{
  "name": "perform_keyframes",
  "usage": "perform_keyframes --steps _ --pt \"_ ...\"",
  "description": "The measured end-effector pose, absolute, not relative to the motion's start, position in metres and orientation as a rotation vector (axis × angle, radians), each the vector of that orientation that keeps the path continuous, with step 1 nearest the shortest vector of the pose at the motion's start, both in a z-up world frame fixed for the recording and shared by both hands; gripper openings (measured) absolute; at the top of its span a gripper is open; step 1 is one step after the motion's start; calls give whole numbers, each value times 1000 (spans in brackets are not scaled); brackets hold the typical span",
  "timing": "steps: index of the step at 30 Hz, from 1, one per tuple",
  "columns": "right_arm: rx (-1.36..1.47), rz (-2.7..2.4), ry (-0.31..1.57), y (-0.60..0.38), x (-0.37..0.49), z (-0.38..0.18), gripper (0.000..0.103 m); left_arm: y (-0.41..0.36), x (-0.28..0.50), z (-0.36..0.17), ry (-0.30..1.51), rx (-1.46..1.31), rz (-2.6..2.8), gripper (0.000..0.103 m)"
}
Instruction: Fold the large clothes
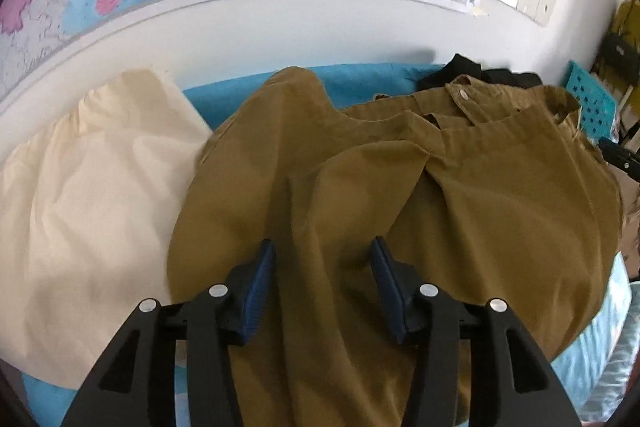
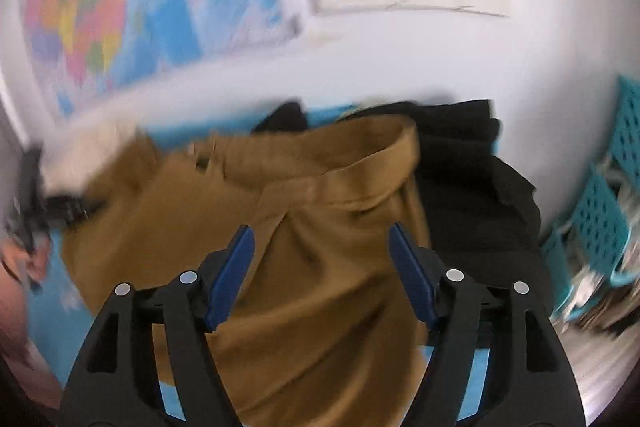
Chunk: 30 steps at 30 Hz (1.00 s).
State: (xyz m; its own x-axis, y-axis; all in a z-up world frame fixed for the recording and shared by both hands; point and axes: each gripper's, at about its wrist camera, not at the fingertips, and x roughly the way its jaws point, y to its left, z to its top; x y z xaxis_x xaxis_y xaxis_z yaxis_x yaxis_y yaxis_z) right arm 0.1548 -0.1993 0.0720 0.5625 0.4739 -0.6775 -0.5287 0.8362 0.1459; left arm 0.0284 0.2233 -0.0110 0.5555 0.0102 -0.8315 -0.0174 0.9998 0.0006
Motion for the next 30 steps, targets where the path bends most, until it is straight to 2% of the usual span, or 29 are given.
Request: perform_keyframes --steps 2,3,4,5,11,13,16,18,20,21,22,23,25,28,30 --pt "-140 625 815 -179 161 57 56 217 30 -15 980 27 50 26" --pt "-176 626 848 -170 166 48 34 213 32 -17 978 22 52 23" --pt "-193 626 862 -166 166 44 3 215 34 -16 977 7 43 16" --pt "-214 609 864 -162 169 43 3 217 34 -13 972 -12 37 10" --pt "-36 591 697 -175 181 92 2 225 32 -6 939 -46 54 9" --pt "-58 562 717 -168 193 83 2 223 36 -15 956 -48 78 13" --pt "-58 569 879 -152 215 40 2 215 36 -28 968 -23 99 17" --pt "-21 571 900 -158 216 32 2 212 27 -23 940 -4 93 25" --pt "69 567 852 -179 202 47 26 212 11 -9 879 -25 66 55" --pt "108 571 814 -191 189 58 55 213 2 -2 838 -26 55 62" --pt "176 601 750 -210 166 73 78 216 -17 8 784 -25 47 74" --pt "212 626 726 -218 152 77 81 220 -34 17 742 -30 42 79" --pt "283 700 708 -245 112 85 80 233 -65 26 687 -66 32 81" --pt "372 741 751 -276 71 68 84 260 -103 23 667 -172 56 94" --pt "465 739 813 -287 53 42 84 277 -118 10 691 -255 52 94"
